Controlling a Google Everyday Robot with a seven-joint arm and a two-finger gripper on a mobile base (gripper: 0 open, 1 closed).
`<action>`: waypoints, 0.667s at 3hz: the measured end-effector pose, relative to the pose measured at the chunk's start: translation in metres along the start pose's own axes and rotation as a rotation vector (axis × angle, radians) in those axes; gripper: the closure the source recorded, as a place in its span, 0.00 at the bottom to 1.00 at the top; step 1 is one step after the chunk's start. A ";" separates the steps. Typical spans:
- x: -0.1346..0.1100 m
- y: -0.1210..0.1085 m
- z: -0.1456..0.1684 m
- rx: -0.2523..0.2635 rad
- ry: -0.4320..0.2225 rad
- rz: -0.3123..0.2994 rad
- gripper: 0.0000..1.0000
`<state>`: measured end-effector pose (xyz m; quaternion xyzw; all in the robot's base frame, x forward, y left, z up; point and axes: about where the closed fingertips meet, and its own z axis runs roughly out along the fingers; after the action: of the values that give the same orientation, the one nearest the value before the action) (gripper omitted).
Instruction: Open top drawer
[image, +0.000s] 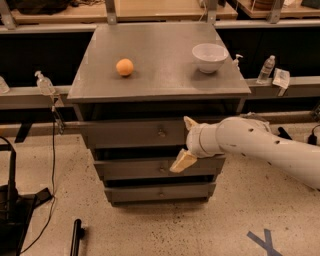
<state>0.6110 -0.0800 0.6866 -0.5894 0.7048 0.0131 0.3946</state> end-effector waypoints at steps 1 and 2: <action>0.013 -0.022 0.015 0.048 -0.001 -0.010 0.00; 0.022 -0.041 0.024 0.063 -0.003 -0.021 0.00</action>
Offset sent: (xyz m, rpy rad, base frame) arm 0.0765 -0.0353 -0.0091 -0.0214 -0.0846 -0.0126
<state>0.6589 -0.0991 0.6762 -0.5842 0.6978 -0.0123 0.4143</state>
